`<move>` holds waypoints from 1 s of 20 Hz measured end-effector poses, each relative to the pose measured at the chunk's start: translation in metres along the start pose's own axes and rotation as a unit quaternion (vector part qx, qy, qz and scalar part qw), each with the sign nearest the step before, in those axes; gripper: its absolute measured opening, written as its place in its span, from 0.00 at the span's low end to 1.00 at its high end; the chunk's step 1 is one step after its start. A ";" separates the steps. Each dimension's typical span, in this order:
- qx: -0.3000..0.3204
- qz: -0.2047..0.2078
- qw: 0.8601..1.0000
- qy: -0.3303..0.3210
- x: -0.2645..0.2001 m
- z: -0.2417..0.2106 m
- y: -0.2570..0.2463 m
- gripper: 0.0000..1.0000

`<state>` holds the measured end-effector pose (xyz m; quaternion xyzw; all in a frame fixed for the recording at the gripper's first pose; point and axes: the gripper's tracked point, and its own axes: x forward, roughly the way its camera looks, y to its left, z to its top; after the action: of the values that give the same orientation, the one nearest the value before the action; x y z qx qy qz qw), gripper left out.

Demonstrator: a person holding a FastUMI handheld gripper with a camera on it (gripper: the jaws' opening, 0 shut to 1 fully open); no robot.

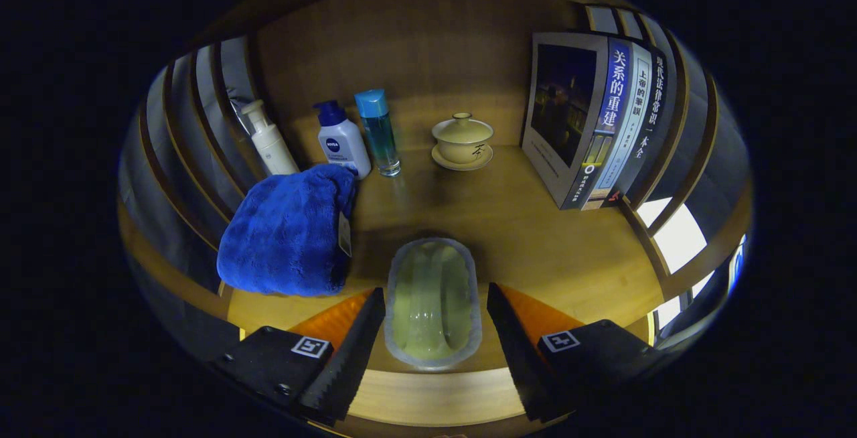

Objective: Pull open the drawer, take out the items inside it, and place them on the countertop above the cabinet.

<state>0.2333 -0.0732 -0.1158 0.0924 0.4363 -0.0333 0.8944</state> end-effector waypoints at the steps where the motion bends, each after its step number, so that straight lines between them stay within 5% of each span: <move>1: 0.000 0.004 1.000 -0.001 -0.002 0.000 0.002 0.99; 9: 0.001 0.071 0.996 -0.062 -0.066 0.009 0.023 0.99; 20: -0.032 0.143 0.969 -0.201 -0.210 -0.017 0.037 0.99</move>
<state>0.0959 -0.0378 0.0446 0.1163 0.2303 0.0906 0.9619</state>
